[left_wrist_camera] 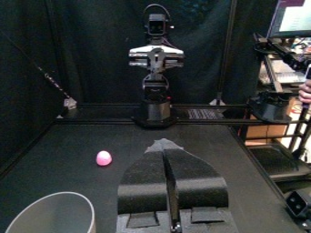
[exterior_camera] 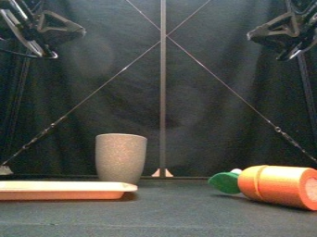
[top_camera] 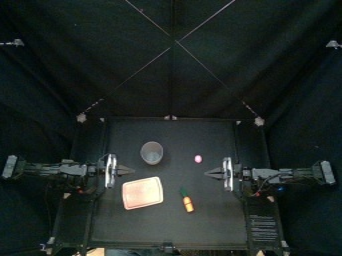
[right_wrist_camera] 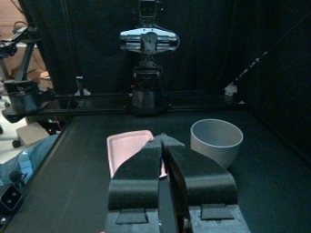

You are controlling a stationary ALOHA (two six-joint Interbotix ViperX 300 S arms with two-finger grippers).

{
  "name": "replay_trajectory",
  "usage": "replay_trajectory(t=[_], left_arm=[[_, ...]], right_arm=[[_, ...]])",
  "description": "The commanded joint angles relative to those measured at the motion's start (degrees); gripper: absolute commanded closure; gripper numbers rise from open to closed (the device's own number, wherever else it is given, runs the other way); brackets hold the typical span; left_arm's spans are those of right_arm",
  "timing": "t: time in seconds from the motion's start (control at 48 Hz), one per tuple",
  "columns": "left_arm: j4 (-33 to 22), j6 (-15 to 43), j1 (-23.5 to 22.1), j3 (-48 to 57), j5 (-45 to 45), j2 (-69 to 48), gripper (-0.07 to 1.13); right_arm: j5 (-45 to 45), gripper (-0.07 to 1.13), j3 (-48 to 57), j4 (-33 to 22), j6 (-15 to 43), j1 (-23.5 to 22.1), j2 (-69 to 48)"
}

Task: Pick the carrot then place it in the grey bowl
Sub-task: Pick the carrot

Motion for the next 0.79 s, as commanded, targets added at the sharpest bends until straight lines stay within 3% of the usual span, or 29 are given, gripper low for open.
replay_trajectory(t=[0.021,0.188,0.5,0.667,0.792], left_arm=[[-0.09,0.09,1.76,0.53,-0.18,-0.44,1.14],[-0.18,0.0,2.02,0.7,-0.18,-0.62,1.07],[-0.09,0.0,2.02,0.88,-0.18,-0.62,1.06],[-0.09,0.0,1.93,0.97,-0.18,-0.7,1.06],[-0.09,0.0,1.93,0.97,-0.18,-0.62,1.06]], right_arm=[[0.09,1.08,-0.18,0.88,0.62,0.26,2.2],[2.37,1.0,0.35,7.38,6.42,1.93,6.15],[3.08,1.0,-1.49,11.95,21.27,14.24,20.83],[3.08,0.97,-2.72,12.04,25.84,14.94,27.95],[3.08,0.85,-4.13,12.13,26.72,14.85,31.9]])
